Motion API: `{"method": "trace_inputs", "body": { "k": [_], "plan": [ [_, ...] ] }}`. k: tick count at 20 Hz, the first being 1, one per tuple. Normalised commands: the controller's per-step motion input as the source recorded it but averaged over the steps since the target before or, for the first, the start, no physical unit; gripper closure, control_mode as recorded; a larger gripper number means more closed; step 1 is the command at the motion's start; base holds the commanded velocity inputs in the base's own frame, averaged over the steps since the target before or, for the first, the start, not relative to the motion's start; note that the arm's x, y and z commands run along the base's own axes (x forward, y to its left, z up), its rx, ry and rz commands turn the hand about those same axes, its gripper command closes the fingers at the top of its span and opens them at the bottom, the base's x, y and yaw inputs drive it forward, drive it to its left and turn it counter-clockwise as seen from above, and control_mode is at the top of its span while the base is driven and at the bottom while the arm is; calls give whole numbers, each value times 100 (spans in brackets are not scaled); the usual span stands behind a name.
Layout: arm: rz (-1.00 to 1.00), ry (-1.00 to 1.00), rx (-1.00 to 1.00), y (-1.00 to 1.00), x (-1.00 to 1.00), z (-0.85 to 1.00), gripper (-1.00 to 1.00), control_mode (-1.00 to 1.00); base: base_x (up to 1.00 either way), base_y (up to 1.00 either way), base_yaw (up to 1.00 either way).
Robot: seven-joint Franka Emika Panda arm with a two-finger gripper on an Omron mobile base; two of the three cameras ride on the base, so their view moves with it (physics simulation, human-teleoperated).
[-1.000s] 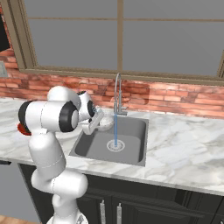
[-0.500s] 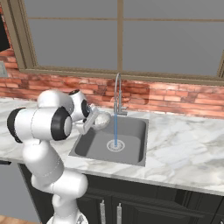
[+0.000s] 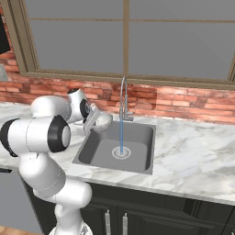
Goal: Rinse each bowl for a few seconds and place them down in the sink or on the counter.
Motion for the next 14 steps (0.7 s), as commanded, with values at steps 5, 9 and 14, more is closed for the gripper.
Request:
{"method": "trace_inputs", "body": {
  "k": [5,9,14],
  "plan": [
    [5,4,2,26,0,22,100,-100,0,0,0],
    [5,9,4,27,0,14,100,-100,0,0,0],
    [5,5,4,34,0,3,100,-100,0,0,0]
  ]
}}
